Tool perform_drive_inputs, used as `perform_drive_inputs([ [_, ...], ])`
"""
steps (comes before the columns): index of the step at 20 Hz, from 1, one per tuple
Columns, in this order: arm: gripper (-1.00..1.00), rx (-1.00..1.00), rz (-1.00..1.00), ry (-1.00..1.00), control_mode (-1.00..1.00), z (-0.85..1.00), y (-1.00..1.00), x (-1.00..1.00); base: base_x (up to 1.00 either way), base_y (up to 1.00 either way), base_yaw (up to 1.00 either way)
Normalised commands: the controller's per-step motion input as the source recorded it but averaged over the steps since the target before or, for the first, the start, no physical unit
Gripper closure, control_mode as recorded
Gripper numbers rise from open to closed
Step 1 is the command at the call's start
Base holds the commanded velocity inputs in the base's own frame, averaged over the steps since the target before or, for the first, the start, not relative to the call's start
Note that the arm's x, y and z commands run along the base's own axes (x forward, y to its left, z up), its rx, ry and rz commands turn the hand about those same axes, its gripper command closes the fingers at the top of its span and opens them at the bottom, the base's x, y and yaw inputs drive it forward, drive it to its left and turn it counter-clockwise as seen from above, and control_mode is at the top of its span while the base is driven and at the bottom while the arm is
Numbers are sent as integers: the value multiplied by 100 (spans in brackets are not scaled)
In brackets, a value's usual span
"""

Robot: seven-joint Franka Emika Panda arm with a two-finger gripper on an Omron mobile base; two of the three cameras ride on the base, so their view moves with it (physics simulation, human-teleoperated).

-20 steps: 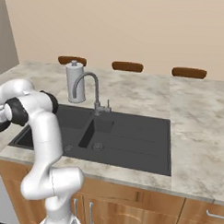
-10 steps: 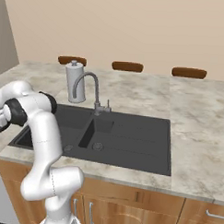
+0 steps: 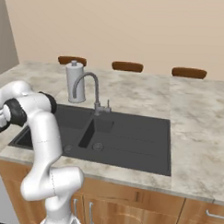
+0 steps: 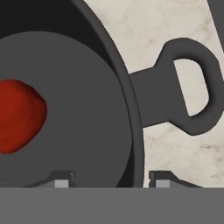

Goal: Dump the bell pepper from the pot into the sink. Then turn on the water and wash the bell pepper. Then turn off the water and put the bell pepper back in the pot.

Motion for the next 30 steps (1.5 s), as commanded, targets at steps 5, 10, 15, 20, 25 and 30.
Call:
perform_drive_inputs([
  [5,100,0,-1,0,-100,-54,-1,0,0,0,0],
  [10,100,0,-2,0,-100,-29,0,-1,0,0,0],
  [15,100,0,-1,-15,-100,15,-16,-30,0,0,0],
  [20,100,0,0,-11,-100,47,-28,-46,0,0,0],
  [25,100,0,0,-13,-100,94,-34,-36,0,0,0],
  [30,100,3,-7,-7,-100,96,-58,-25,0,0,0],
])
